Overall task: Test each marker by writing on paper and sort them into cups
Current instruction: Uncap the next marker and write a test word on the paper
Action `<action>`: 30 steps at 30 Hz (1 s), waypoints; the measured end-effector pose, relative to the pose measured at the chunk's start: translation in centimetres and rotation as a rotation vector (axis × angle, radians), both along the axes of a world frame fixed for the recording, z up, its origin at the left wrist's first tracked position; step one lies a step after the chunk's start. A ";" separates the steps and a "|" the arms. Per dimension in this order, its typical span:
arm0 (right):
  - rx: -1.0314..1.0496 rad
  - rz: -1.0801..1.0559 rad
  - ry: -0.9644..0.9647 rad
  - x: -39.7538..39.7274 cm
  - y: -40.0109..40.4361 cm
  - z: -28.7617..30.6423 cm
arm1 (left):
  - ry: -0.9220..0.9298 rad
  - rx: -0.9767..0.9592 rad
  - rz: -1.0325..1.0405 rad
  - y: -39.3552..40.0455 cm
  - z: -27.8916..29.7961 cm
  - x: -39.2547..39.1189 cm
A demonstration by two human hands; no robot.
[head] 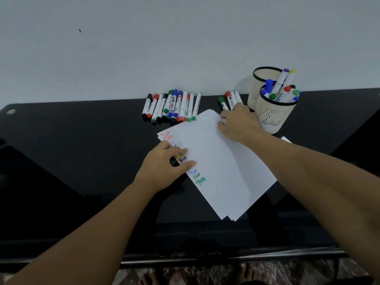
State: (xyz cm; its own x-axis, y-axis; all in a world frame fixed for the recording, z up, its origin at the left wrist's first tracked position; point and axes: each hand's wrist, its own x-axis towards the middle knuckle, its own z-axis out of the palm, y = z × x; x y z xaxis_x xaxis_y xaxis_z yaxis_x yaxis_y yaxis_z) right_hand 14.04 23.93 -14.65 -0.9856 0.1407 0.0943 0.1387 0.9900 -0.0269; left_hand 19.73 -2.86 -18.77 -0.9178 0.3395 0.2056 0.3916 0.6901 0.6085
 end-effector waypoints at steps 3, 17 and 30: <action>0.004 0.011 0.044 0.1 -0.1 0.3 | 0.006 -0.004 0.000 0.0 0.0 0.0; -0.171 -0.015 0.190 1.2 -0.5 0.2 | 0.010 -0.011 -0.001 -0.1 0.0 0.0; -0.420 0.335 0.084 9.7 -2.6 -1.3 | 0.173 -0.003 0.031 -0.1 0.4 0.7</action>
State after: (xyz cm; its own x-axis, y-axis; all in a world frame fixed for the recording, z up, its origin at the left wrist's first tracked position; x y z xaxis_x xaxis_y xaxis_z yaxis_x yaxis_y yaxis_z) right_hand 23.73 21.30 -15.99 -0.9743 -0.1375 0.1782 -0.2025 0.8811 -0.4274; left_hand 20.45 -2.99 -18.36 -0.8789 0.3120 0.3609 0.4687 0.7053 0.5319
